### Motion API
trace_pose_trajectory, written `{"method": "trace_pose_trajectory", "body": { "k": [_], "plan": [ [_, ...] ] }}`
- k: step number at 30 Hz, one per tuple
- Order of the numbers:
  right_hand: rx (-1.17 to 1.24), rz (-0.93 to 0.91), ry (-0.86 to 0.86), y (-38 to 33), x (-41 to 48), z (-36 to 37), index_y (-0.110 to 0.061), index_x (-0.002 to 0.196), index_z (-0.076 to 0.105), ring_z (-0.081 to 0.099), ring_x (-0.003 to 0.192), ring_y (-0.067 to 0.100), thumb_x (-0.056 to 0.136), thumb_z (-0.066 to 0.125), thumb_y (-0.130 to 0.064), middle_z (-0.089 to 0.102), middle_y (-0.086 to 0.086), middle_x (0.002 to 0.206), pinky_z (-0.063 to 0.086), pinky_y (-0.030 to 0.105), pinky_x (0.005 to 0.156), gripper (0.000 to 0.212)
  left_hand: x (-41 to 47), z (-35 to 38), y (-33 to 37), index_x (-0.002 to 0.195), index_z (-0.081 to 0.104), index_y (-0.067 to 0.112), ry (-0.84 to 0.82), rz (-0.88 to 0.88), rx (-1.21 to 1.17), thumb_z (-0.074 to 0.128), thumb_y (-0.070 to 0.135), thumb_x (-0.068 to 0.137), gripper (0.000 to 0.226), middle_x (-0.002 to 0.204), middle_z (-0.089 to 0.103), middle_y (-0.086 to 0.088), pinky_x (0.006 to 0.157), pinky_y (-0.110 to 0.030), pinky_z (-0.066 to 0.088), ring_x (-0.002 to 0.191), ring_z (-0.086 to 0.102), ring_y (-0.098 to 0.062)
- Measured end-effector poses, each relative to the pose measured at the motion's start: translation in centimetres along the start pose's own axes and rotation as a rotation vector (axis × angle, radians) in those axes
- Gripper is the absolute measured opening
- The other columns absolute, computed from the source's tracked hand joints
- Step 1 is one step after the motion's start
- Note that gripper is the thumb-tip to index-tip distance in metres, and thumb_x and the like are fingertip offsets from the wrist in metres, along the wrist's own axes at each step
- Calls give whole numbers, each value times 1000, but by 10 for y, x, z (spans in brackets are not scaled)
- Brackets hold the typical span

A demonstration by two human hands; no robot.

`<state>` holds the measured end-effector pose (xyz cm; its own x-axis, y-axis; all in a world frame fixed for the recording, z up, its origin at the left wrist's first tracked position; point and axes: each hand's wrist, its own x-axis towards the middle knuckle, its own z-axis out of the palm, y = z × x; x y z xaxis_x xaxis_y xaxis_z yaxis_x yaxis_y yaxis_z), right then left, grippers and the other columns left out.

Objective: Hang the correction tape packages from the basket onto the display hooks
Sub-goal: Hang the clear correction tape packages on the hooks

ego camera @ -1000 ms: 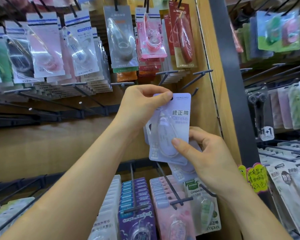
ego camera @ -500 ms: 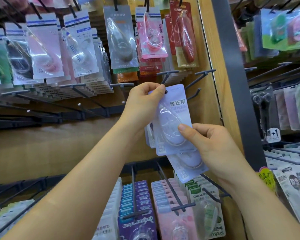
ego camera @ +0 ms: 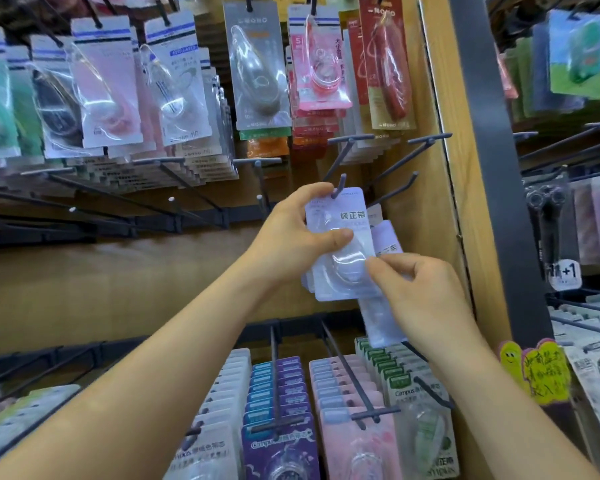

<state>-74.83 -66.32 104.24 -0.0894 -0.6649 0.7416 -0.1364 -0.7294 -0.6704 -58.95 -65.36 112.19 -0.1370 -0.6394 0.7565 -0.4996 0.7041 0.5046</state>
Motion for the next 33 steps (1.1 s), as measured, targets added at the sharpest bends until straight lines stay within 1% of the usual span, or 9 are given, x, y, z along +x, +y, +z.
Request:
{"method": "trace_pose_trajectory", "body": {
  "k": [3,7,12,15,19,22,25,27,33],
  "plan": [
    [-129,-57,128,6,-2,-6,-19,122,66,55,99,11,88,62,-13,65,-6,121,40,21,84,35,14,0,-17,132,55,30,46,-43,76,80,18,82,58,123,62,7,89,-39,58,105,65,-12],
    [-84,-138,127,3,-6,-13,-39,117,53,58,93,16,87,61,-6,63,-10,112,43,26,71,46,31,4,-53,123,57,32,88,-56,239,77,24,85,43,122,61,8,95,-42,54,112,61,-15],
    [167,-4,67,4,-9,-17,-49,116,37,69,85,10,89,68,-3,70,-6,94,53,30,67,61,42,16,-64,117,46,32,65,-13,425,71,32,88,38,117,56,10,87,-38,55,106,60,-20],
    [258,17,20,4,-11,-18,-37,106,54,72,81,8,89,67,0,73,-7,94,55,27,66,44,41,18,-65,112,34,39,31,-38,568,67,46,89,41,115,64,-1,76,-46,59,95,65,-27],
    [329,-5,-45,7,-13,-21,-28,96,67,72,82,3,90,64,5,76,-11,92,54,15,62,33,34,14,-59,120,37,35,117,14,747,60,55,90,43,108,56,-1,69,-36,48,85,55,-21],
    [366,0,-74,9,-13,-22,-24,98,69,73,89,9,89,65,2,77,-9,95,57,19,67,28,18,10,-33,112,52,30,231,41,479,54,46,97,22,98,60,-7,69,-34,48,84,59,-24],
    [414,19,-93,8,-13,-19,-22,103,67,73,93,10,89,66,0,77,-8,99,59,22,72,27,-7,8,1,104,71,21,8,-128,-180,46,41,101,32,97,74,-9,74,-30,56,86,70,-18],
    [442,25,-115,6,-13,-16,-22,105,66,73,95,11,89,65,0,77,-7,101,60,26,75,27,-15,10,9,105,74,16,-83,-100,-214,53,37,98,30,99,76,-4,82,-33,59,93,72,-17],
    [383,57,-202,-3,-14,-14,-26,110,66,71,87,7,99,52,-29,75,-8,98,59,23,70,18,-7,12,22,91,73,17,173,-51,-251,63,26,94,13,89,75,-2,76,-35,57,86,72,-19]
  ]
}}
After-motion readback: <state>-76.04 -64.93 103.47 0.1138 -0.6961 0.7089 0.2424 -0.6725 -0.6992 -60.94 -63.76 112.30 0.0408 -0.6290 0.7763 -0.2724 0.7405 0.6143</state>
